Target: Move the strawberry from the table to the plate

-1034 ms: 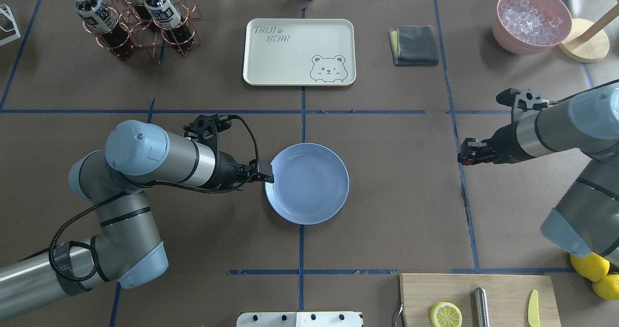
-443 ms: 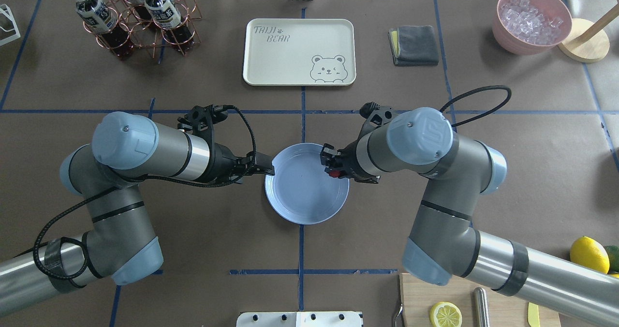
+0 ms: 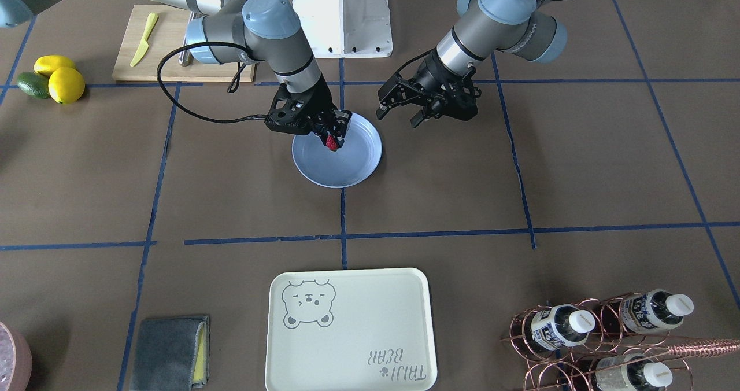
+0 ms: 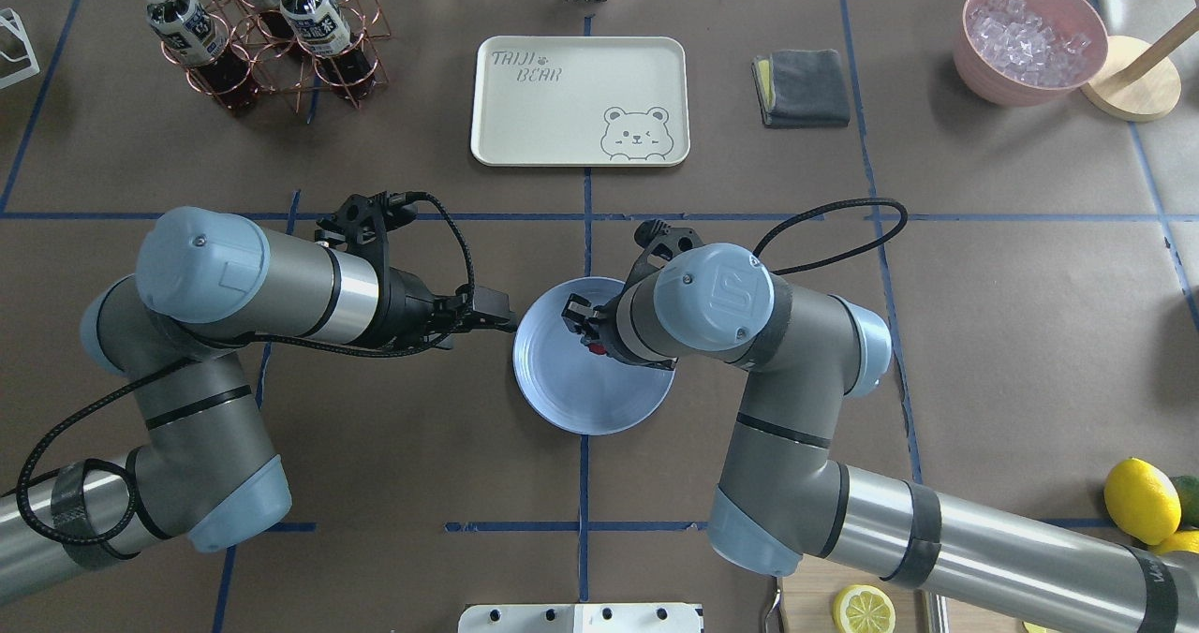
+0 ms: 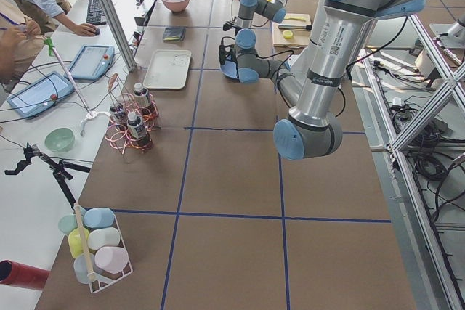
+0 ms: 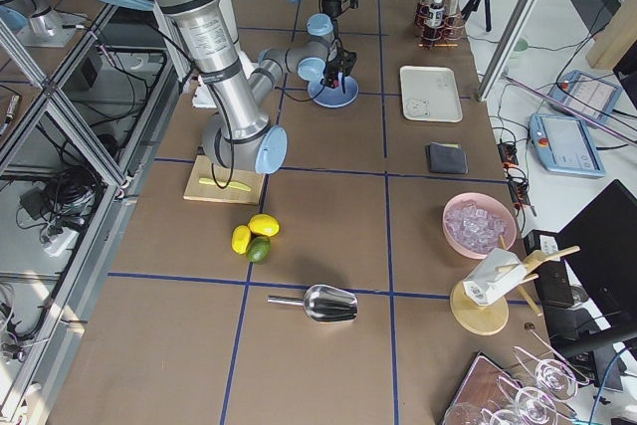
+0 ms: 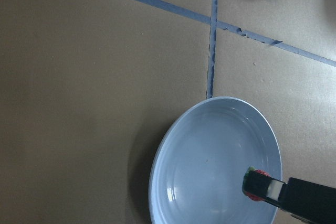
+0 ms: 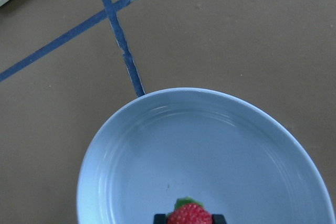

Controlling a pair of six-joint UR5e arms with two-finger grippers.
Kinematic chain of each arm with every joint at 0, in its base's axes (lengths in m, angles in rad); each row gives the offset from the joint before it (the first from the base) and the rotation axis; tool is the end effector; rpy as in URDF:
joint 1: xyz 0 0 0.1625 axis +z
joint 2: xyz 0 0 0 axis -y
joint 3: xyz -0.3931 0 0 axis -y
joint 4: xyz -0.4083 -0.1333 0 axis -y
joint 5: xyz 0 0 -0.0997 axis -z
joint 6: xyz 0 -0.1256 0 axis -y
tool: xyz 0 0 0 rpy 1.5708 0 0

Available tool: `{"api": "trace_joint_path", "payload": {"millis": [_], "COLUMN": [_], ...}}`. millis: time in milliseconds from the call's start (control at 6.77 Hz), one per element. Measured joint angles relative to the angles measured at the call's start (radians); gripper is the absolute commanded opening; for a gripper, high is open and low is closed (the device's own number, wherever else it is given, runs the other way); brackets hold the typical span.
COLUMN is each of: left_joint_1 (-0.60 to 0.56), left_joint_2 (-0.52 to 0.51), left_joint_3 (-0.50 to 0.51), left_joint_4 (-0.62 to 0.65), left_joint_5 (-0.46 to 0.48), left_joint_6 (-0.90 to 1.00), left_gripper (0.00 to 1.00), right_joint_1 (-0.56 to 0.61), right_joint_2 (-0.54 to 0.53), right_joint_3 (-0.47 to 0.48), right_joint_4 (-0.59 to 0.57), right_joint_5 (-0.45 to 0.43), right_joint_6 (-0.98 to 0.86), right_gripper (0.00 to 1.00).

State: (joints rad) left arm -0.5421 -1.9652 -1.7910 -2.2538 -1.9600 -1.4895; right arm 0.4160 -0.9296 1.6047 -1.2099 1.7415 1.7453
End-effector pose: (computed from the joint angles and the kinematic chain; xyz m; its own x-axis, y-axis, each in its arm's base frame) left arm 0.4899 -0.3950 0.2253 0.2437 -0.0591 -0.9680 0.1450 0.9891 -0.0238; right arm -0.6053 -0.3898 0.1997 0.4132 0.3696 0.8323 -0.3415 0.9101 -0.2346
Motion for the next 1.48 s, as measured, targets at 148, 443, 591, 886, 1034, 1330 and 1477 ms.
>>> {"api": "trace_joint_path", "payload": {"millis": [148,443,591,886,1034,1330,1477], "left_joint_1": [0.0,-0.001,-0.001,-0.002,-0.005,-0.033,-0.051], "left_joint_2": [0.001,0.002,0.002,0.002,0.004,0.058,0.106], "left_joint_3": [0.0,0.001,0.003,0.006,0.009,0.005,0.002], "left_joint_4": [-0.001,-0.001,-0.001,-0.001,0.0,0.003,0.005], "left_joint_5": [0.0,0.001,0.001,0.003,0.006,0.004,0.004], "left_joint_6": [0.0,0.0,0.0,0.0,0.003,0.072,0.165], "left_gripper": [0.92,0.92,0.93,0.99,0.99,0.99,0.99], "right_joint_1": [-0.003,-0.007,-0.009,-0.011,-0.003,0.103,0.172], "right_joint_2": [0.026,0.025,0.02,0.012,-0.012,-0.179,-0.306], "right_joint_3": [-0.04,-0.06,-0.06,-0.05,-0.014,0.138,0.217], "right_joint_4": [0.0,-0.002,-0.003,-0.006,-0.01,-0.012,-0.008], "right_joint_5": [-0.013,-0.013,-0.012,-0.01,0.008,0.162,0.234], "right_joint_6": [0.001,0.001,0.001,0.0,-0.001,-0.068,-0.169], "right_gripper": [0.14,0.66,0.78,1.0,1.0,1.0,1.0]}}
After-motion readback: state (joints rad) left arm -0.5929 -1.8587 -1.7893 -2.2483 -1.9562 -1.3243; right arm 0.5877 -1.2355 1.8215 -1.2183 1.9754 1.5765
